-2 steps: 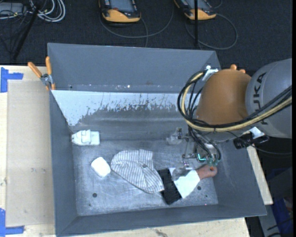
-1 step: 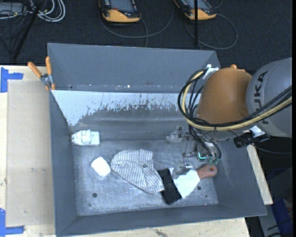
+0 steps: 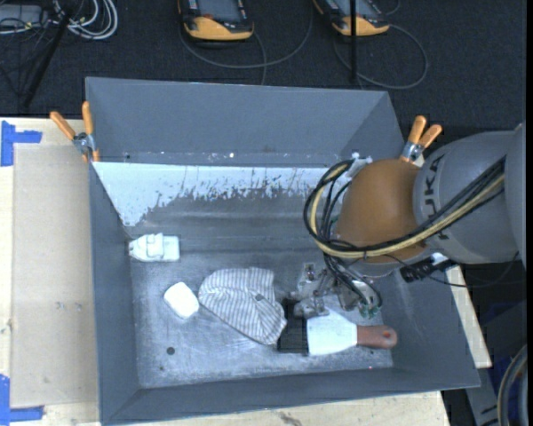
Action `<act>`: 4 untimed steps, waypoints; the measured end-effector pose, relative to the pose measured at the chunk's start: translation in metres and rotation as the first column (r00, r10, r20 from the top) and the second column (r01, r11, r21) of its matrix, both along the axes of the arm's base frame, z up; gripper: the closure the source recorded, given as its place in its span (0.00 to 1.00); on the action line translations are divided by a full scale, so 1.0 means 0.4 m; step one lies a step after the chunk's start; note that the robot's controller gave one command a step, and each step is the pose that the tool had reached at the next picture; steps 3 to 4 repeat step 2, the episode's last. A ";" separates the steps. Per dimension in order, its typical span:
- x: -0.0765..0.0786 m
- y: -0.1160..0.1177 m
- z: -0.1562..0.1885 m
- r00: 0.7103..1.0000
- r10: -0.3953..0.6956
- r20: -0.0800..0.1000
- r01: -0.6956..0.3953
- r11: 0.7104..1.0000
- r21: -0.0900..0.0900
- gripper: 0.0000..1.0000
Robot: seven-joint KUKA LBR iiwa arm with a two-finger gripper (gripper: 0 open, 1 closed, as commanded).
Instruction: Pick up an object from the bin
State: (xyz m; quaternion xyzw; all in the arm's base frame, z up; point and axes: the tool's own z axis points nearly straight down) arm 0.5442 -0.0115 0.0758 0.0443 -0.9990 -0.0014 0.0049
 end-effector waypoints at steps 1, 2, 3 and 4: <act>0.000 0.000 0.000 1.000 0.000 0.000 0.000 1.000 0.000 1.00; -0.032 0.013 0.352 0.999 0.031 0.010 -0.031 1.000 -0.002 1.00; -0.032 0.013 0.352 0.999 0.031 0.010 -0.031 1.000 -0.002 1.00; -0.032 0.013 0.352 0.999 0.031 0.010 -0.031 1.000 -0.002 1.00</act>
Offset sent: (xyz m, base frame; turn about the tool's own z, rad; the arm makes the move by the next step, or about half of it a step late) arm -0.0131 0.0051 0.1415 -0.0337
